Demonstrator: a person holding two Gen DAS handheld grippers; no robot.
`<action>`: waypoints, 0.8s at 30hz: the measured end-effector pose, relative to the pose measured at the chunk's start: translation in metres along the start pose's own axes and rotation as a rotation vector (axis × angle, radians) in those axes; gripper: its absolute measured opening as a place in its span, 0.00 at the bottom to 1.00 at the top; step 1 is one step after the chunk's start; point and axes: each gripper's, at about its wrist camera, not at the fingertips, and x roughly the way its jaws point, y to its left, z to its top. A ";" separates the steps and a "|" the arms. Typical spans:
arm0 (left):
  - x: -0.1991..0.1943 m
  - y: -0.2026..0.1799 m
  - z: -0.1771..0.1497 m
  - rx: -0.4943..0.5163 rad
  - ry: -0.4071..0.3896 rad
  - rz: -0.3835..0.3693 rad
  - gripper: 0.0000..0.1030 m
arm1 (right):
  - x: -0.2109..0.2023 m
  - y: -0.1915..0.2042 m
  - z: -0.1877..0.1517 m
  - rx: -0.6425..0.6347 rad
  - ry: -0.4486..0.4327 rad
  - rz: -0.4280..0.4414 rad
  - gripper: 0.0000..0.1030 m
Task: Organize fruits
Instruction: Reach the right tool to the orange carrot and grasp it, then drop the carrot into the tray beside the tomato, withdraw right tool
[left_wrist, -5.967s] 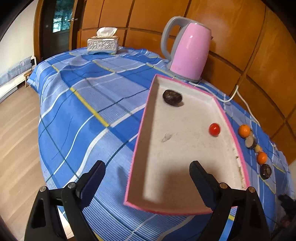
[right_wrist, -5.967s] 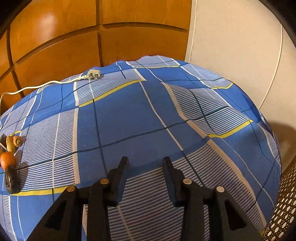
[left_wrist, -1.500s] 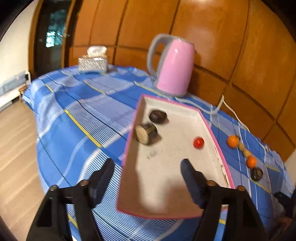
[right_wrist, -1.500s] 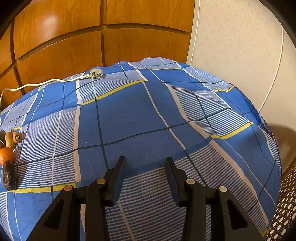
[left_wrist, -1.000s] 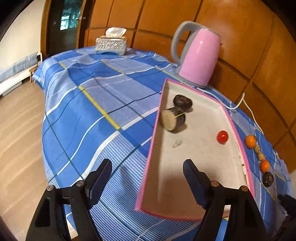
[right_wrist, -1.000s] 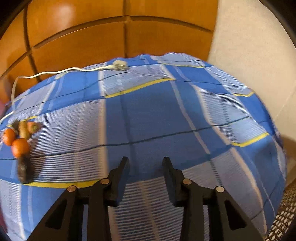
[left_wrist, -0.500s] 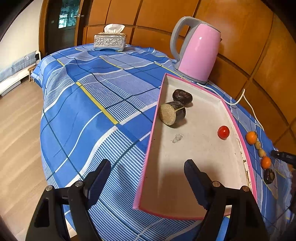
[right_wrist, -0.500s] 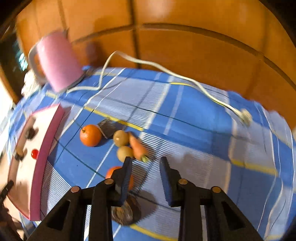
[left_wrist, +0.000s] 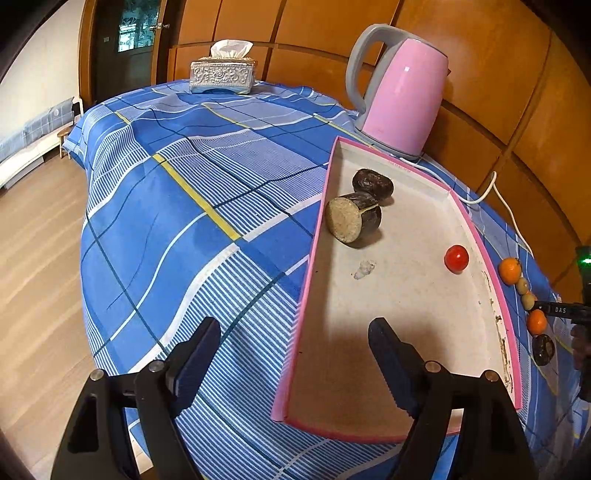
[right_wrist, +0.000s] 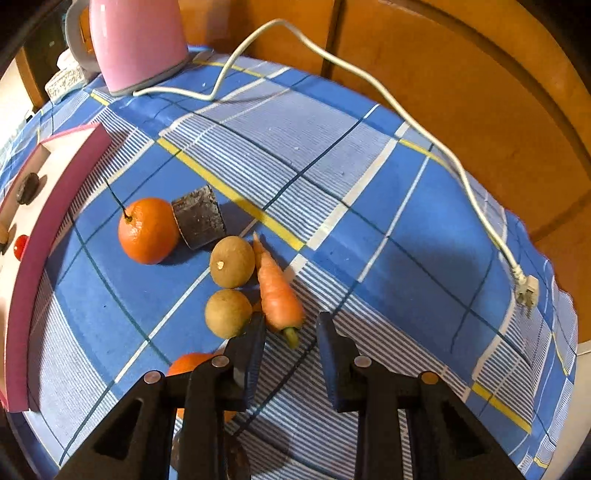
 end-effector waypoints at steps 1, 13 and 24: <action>0.000 0.000 0.000 0.000 -0.001 0.000 0.80 | 0.001 -0.001 0.000 0.012 -0.007 0.006 0.21; -0.006 -0.004 -0.002 0.010 -0.009 -0.019 0.80 | -0.052 -0.014 -0.038 0.175 -0.172 -0.026 0.20; -0.013 -0.011 -0.006 0.034 -0.018 -0.026 0.81 | -0.109 0.089 -0.041 0.065 -0.315 0.207 0.20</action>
